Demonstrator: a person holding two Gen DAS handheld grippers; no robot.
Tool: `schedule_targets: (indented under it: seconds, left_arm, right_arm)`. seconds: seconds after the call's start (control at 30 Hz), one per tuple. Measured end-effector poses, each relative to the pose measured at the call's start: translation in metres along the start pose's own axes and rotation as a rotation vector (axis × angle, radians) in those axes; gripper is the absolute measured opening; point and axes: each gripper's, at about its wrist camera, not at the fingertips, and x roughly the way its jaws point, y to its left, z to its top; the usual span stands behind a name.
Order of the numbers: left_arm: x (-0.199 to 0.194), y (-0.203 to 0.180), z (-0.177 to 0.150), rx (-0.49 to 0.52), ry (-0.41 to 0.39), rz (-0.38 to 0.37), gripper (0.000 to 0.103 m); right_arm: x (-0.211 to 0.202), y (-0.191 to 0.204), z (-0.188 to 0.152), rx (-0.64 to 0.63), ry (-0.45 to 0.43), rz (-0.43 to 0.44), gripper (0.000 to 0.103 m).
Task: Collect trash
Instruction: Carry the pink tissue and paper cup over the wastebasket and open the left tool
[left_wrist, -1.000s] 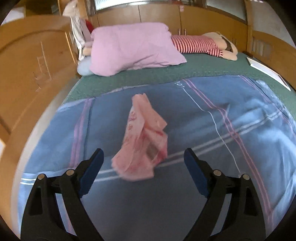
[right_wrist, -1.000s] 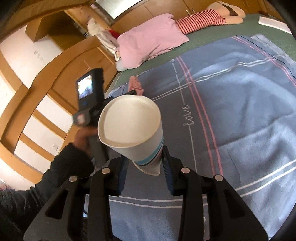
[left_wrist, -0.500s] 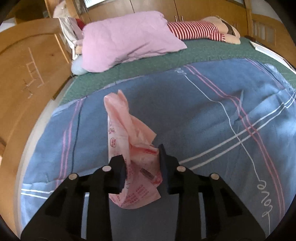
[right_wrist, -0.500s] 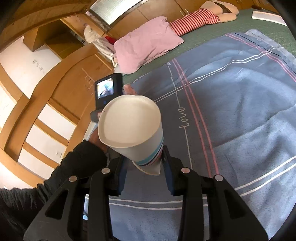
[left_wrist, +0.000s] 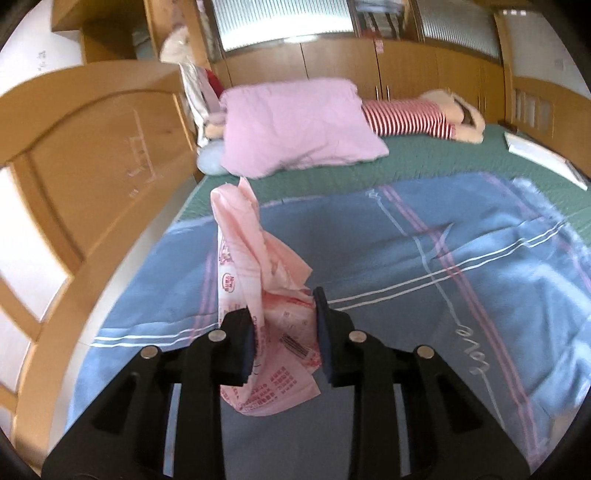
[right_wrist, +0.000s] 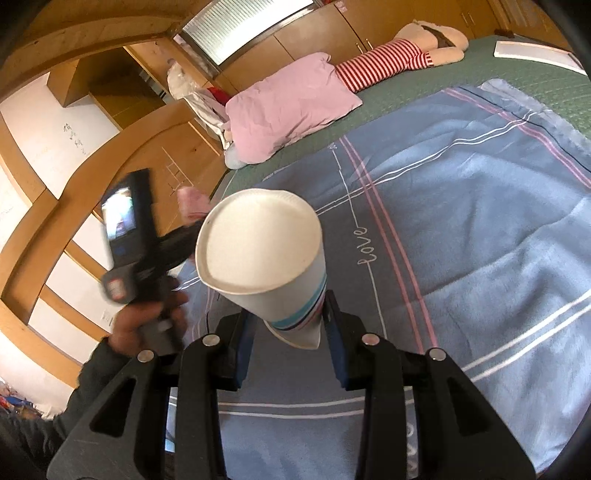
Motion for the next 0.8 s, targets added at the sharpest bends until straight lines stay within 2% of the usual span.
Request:
schedule_targets:
  seconds: [0.17,0.4,0.63,0.8]
  left_arm:
    - [-0.067,0.015,-0.009,-0.037,-0.046,-0.015,0.029]
    - [-0.166,0.017,-0.028,-0.062,-0.112,-0.067,0.029]
    - [-0.248,0.002,-0.049,-0.058,-0.168,-0.171,0.030]
    - [-0.294,-0.024,-0.062,-0.010,-0.228,-0.243,0.030]
  right_arm:
    - [-0.028,0.015,-0.008,0.021,-0.040,0.006,0.036]
    - [-0.099,0.040,-0.019,-0.003,-0.144,-0.019,0.036]
    - [-0.170,0.047,-0.044,-0.004,-0.227,-0.057,0.037]
    - [-0.228,0.040,-0.069,0.003,-0.305,-0.129,0.037]
